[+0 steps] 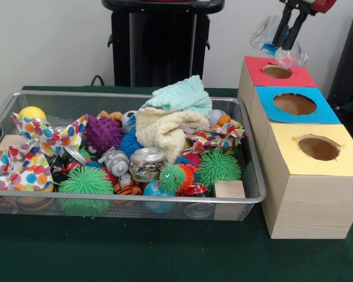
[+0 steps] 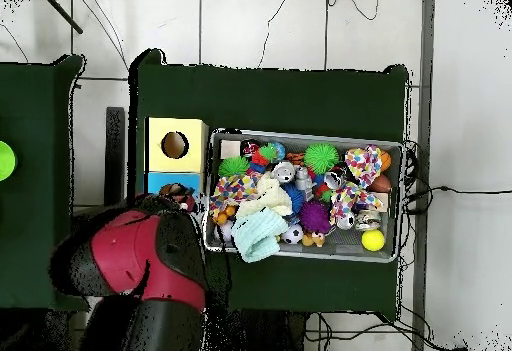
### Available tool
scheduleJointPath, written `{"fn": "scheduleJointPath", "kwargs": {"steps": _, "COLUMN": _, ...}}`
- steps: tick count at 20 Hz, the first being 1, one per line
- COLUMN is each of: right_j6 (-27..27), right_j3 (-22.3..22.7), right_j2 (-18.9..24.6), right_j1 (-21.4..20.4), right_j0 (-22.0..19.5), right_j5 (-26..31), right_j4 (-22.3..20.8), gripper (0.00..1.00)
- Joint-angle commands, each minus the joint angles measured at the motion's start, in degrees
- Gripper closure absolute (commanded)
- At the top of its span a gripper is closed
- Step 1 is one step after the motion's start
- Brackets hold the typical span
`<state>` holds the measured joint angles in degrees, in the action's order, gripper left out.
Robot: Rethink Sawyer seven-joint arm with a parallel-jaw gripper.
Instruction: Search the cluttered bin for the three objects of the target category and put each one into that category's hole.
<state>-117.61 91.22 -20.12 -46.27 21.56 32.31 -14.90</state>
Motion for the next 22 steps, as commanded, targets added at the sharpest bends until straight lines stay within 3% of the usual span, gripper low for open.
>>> {"fn": "scheduleJointPath", "kwargs": {"steps": 1, "right_j6": -16.5, "right_j3": -3.1, "right_j2": -5.6, "right_j1": 4.8, "right_j0": 2.0, "right_j5": 2.4, "right_j4": -0.5, "gripper": 1.00}}
{"fn": "scheduleJointPath", "kwargs": {"steps": 11, "right_j6": -24.6, "right_j3": -2.8, "right_j2": -13.2, "right_j1": 13.0, "right_j0": 9.5, "right_j5": -5.2, "right_j4": 1.6, "gripper": 1.00}}
{"fn": "scheduleJointPath", "kwargs": {"steps": 22, "right_j6": -30.8, "right_j3": -3.9, "right_j2": -16.4, "right_j1": 19.9, "right_j0": 15.1, "right_j5": -7.2, "right_j4": 4.9, "gripper": 1.00}}
